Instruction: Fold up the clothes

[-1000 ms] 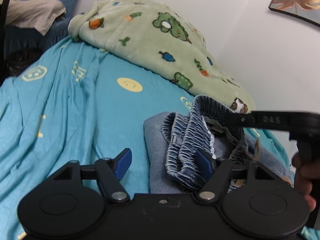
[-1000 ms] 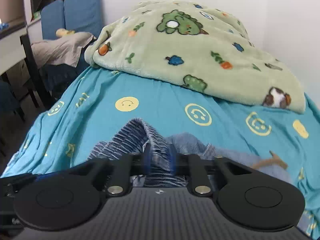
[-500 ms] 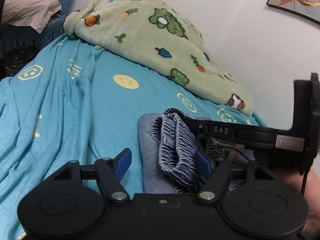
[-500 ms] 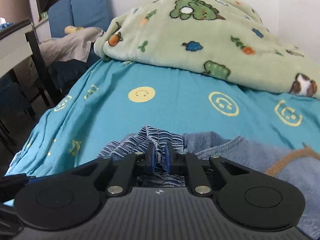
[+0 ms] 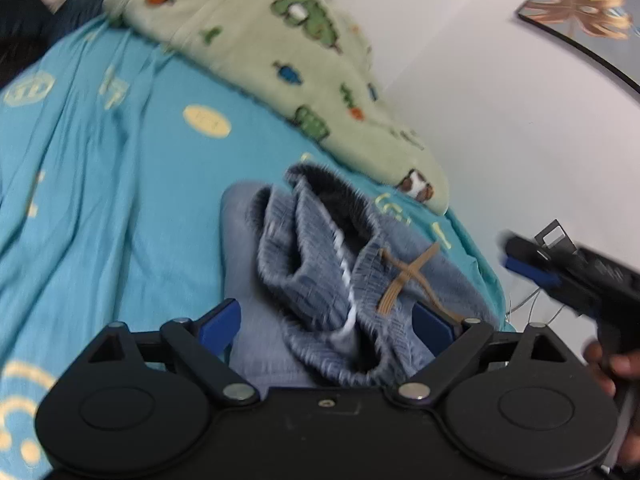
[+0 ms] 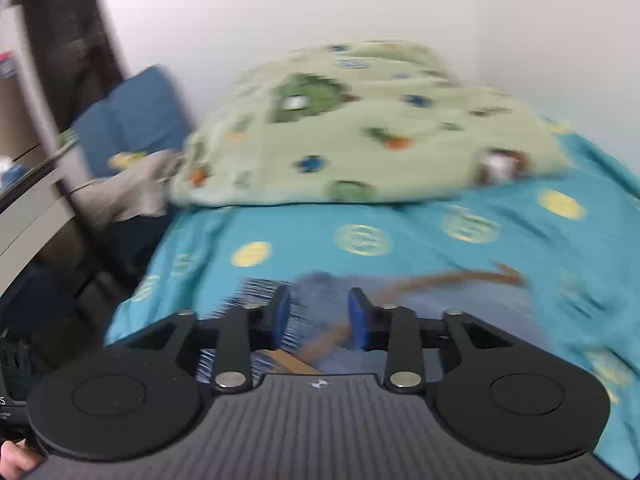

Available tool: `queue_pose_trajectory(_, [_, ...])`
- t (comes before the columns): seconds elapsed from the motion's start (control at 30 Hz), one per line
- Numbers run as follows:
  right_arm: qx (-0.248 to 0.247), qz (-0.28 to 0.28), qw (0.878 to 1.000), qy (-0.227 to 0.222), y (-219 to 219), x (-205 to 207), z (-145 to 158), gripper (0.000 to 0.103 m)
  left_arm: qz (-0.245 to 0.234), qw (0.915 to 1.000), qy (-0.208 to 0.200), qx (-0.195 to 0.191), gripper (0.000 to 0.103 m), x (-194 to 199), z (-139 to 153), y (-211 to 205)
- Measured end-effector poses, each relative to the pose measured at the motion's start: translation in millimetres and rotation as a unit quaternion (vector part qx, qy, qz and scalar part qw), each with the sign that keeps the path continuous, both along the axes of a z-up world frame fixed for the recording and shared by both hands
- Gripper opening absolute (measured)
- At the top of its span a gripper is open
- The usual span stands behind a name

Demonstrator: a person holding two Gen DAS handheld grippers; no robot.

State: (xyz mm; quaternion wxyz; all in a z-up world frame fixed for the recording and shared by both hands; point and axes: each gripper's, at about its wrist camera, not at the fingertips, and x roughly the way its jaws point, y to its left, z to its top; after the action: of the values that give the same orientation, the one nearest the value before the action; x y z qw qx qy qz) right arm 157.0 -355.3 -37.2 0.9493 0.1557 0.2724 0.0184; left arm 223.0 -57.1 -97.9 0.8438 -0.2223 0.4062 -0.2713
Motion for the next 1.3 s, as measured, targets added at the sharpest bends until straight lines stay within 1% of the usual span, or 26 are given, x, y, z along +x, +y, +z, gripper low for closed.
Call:
queue_pose_trajectory(0.07, [0.029, -0.035, 0.999, 0.016, -28, -14, 0, 0.049, 0.001, 0.9997, 0.025, -0.008, 0.092, -2, -7, 2])
queue_pose_trajectory(0.13, [0.056, -0.057, 0.996, 0.037, -55, -24, -6, 0.051, 0.000, 0.9990, 0.042, -0.013, 0.093, -3, -12, 2])
queue_pose_trajectory(0.17, [0.062, -0.063, 0.995, 0.049, -66, -29, -11, 0.056, -0.001, 0.9986, 0.051, -0.015, 0.093, -3, -14, 3])
queue_pose_trajectory(0.2, [0.065, -0.067, 0.994, 0.061, -77, -32, -17, 0.065, -0.001, 0.9984, 0.055, -0.015, 0.094, -3, -15, 2])
queue_pose_trajectory(0.23, [0.062, -0.065, 0.993, 0.072, -85, -34, -25, 0.067, -0.002, 0.9983, 0.056, -0.014, 0.095, -3, -16, 1])
queue_pose_trajectory(0.33, [0.050, -0.075, 0.990, 0.108, -105, -27, -49, 0.067, -0.003, 0.9980, 0.062, -0.013, 0.097, -1, -19, -1])
queue_pose_trajectory(0.37, [0.063, -0.076, 0.989, 0.114, -111, -23, -57, 0.067, -0.003, 0.9978, 0.064, -0.014, 0.098, 0, -21, -2])
queue_pose_trajectory(0.43, [0.115, -0.061, 0.985, 0.112, -122, -22, -71, 0.067, -0.002, 0.9974, 0.070, -0.019, 0.099, 3, -25, -1])
queue_pose_trajectory(0.47, [0.130, -0.051, 0.984, 0.112, -123, -21, -76, 0.068, -0.002, 0.9969, 0.075, -0.025, 0.100, 5, -27, -1])
queue_pose_trajectory(0.57, [0.127, -0.040, 0.986, 0.105, -121, -14, -80, 0.072, -0.004, 0.9939, 0.100, -0.047, 0.100, 9, -37, 0])
queue_pose_trajectory(0.6, [0.137, -0.040, 0.984, 0.103, -123, -14, -82, 0.075, -0.006, 0.9923, 0.111, -0.055, 0.100, 11, -41, 0])
queue_pose_trajectory(0.63, [0.147, -0.042, 0.983, 0.105, -125, -13, -86, 0.075, -0.007, 0.9919, 0.113, -0.059, 0.100, 13, -42, -1])
queue_pose_trajectory(0.73, [0.159, -0.046, 0.980, 0.111, -127, -10, -91, 0.076, -0.011, 0.9938, 0.102, -0.043, 0.100, 15, -39, -6])
queue_pose_trajectory(0.83, [0.171, -0.048, 0.978, 0.111, -130, -7, -95, 0.076, -0.006, 0.9942, 0.101, -0.037, 0.099, 15, -37, -8])
queue_pose_trajectory(0.97, [0.205, -0.050, 0.971, 0.114, -135, -3, -106, 0.080, -0.005, 0.9950, 0.095, -0.031, 0.095, 14, -36, -9])
queue_pose_trajectory(1.07, [0.233, -0.054, 0.964, 0.121, -139, 0, -115, 0.080, -0.003, 0.9955, 0.090, -0.028, 0.090, 14, -36, -10])
queue_pose_trajectory(1.13, [0.238, -0.056, 0.962, 0.121, -138, 2, -115, 0.080, -0.001, 0.9958, 0.087, -0.028, 0.086, 15, -36, -11])
queue_pose_trajectory(1.17, [0.239, -0.057, 0.962, 0.120, -137, 2, -114, 0.079, -0.002, 0.9962, 0.083, -0.025, 0.082, 14, -36, -12])
queue_pose_trajectory(1.2, [0.239, -0.058, 0.962, 0.119, -136, 3, -114, 0.076, -0.002, 0.9967, 0.078, -0.022, 0.080, 14, -35, -12])
queue_pose_trajectory(1.23, [0.239, -0.060, 0.962, 0.119, -135, 4, -113, 0.074, -0.002, 0.9971, 0.073, -0.019, 0.076, 14, -33, -13])
queue_pose_trajectory(1.27, [0.235, -0.064, 0.962, 0.120, -134, 5, -112, 0.068, -0.002, 0.9976, 0.068, -0.016, 0.071, 14, -32, -15])
queue_pose_trajectory(1.3, [0.228, -0.067, 0.963, 0.124, -132, 6, -111, 0.059, -0.002, 0.9980, 0.062, -0.011, 0.068, 13, -30, -16])
